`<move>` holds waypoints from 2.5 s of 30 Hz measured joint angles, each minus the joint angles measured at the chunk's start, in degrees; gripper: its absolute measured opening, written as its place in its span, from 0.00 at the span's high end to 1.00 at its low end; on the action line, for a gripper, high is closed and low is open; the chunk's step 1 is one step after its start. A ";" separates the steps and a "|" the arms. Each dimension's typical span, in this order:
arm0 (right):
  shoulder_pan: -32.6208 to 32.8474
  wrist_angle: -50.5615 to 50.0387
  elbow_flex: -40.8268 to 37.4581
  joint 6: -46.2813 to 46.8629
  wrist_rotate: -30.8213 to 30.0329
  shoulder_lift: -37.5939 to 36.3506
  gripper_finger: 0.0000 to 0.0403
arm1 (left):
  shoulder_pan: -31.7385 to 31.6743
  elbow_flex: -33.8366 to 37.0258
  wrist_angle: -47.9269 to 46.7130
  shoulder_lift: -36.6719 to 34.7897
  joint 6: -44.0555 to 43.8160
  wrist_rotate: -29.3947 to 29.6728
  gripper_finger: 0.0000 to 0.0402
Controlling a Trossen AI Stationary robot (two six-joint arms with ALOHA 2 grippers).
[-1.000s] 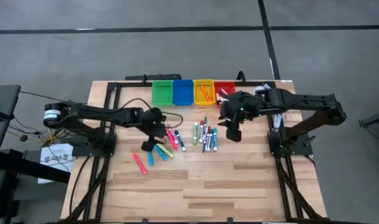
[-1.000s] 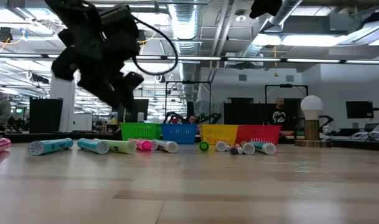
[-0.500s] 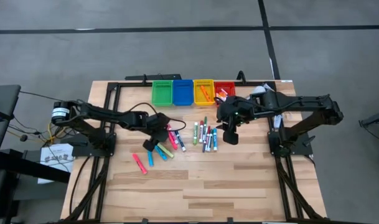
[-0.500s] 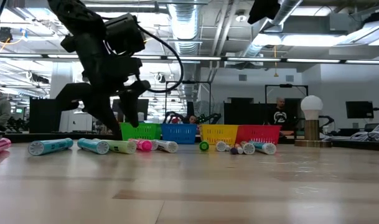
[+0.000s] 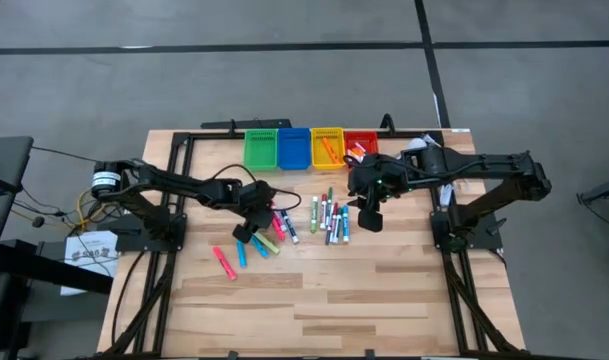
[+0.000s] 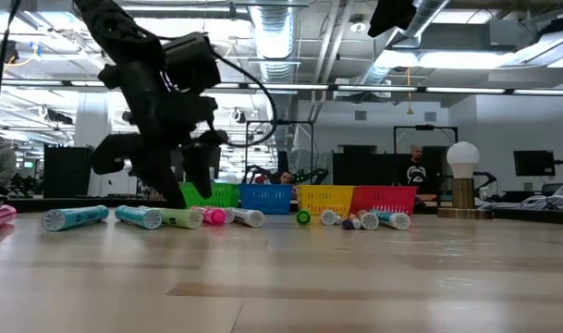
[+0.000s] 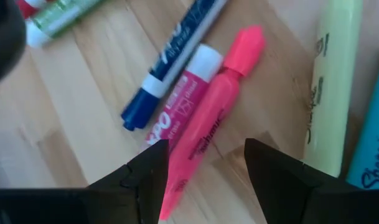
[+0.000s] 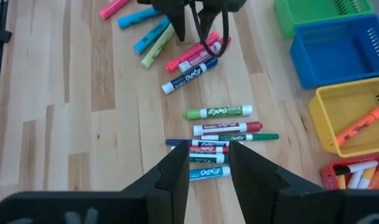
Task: Pick & Place Markers
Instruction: Put the right pink highlighter into the yellow basket
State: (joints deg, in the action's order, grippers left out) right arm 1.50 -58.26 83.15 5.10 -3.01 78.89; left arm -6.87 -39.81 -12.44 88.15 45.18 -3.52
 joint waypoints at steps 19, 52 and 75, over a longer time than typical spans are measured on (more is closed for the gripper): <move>0.02 -1.39 0.00 0.67 0.02 0.01 0.75 | 0.02 0.00 0.97 1.56 -0.43 -1.14 0.48; 0.41 -1.33 0.00 0.92 0.03 0.00 0.75 | 2.18 0.07 2.96 4.49 -3.40 -5.75 0.62; 0.42 -1.33 0.00 0.95 0.03 -0.02 0.75 | 4.04 0.13 3.03 3.81 -8.85 -2.50 0.81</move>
State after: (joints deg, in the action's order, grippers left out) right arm 1.91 -59.59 83.15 6.04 -2.98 78.87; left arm -2.83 -39.68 -9.41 91.96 36.33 -6.02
